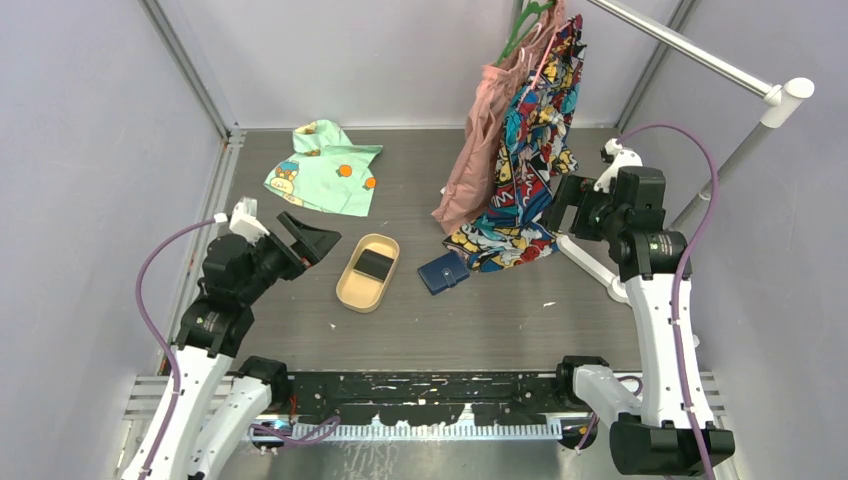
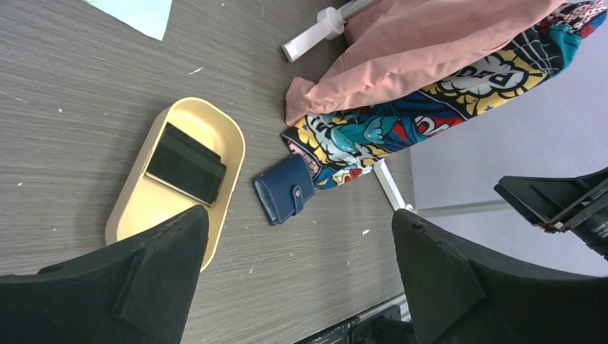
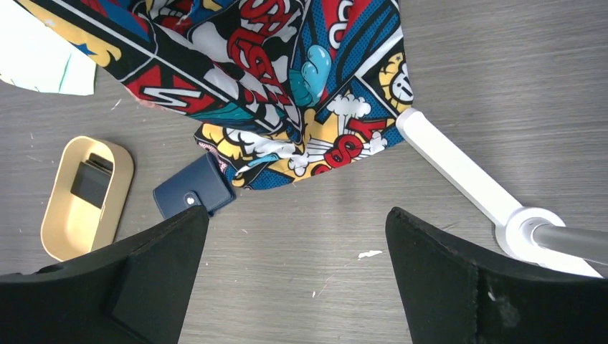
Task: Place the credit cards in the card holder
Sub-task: Open the card holder at the center of the board.
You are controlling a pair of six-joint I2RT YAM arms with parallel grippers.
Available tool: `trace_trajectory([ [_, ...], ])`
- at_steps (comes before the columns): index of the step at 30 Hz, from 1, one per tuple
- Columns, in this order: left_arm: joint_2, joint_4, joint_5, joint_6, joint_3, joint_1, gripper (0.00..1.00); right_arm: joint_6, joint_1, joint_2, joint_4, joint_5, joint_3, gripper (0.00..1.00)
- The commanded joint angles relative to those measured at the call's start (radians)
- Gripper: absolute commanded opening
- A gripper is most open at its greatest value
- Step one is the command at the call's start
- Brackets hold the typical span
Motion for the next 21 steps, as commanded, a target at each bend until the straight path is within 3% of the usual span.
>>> trace_trajectory([
  [1, -0.017, 0.114, 0.044, -0.015, -0.017, 0.008, 0.99, -0.041, -0.006, -0.035, 0.082, -0.041, 0.022, 0.99],
  [4, -0.019, 0.157, 0.071, -0.015, -0.047, 0.009, 0.99, -0.266, -0.006, -0.063, 0.013, -0.358, -0.006, 0.99],
  [6, -0.017, 0.171, 0.086, -0.012, -0.068, 0.010, 0.98, -0.520, -0.006, -0.079, -0.087, -0.634, -0.038, 0.99],
  [9, -0.009, 0.161, 0.101, 0.005, -0.098, 0.010, 0.95, -0.711, 0.001, -0.101, -0.161, -0.835, -0.103, 0.92],
  [10, -0.006, 0.153, 0.103, 0.011, -0.107, 0.010, 0.93, -0.737, 0.013, -0.103, -0.163, -0.842, -0.123, 0.85],
  [11, -0.004, 0.151, 0.107, 0.015, -0.116, 0.011, 0.91, -0.759, 0.029, -0.098, -0.164, -0.822, -0.138, 0.69],
  [13, -0.001, 0.159, 0.114, 0.015, -0.140, 0.010, 0.83, -0.819, 0.081, -0.074, -0.190, -0.742, -0.149, 0.18],
  [14, -0.001, 0.171, 0.118, 0.011, -0.154, 0.011, 0.75, -0.840, 0.098, -0.063, -0.196, -0.696, -0.153, 0.13],
  [15, 0.000, 0.185, 0.120, 0.003, -0.166, 0.010, 0.67, -0.882, 0.106, -0.051, -0.215, -0.681, -0.156, 0.29],
  [16, 0.000, 0.202, 0.124, -0.007, -0.180, 0.009, 0.50, -0.917, 0.110, -0.042, -0.238, -0.671, -0.156, 0.66],
  [17, 0.001, 0.222, 0.129, -0.016, -0.191, 0.010, 0.27, -0.943, 0.118, -0.034, -0.248, -0.661, -0.158, 0.82],
  [18, 0.002, 0.234, 0.124, -0.026, -0.202, 0.010, 0.05, -0.978, 0.127, -0.022, -0.269, -0.651, -0.157, 0.85],
  [20, 0.005, 0.252, 0.116, -0.042, -0.216, 0.010, 0.00, -1.036, 0.162, 0.012, -0.301, -0.611, -0.156, 0.83],
  [21, 0.007, 0.268, 0.115, -0.047, -0.224, 0.010, 0.00, -1.040, 0.183, 0.028, -0.296, -0.578, -0.161, 0.75],
])
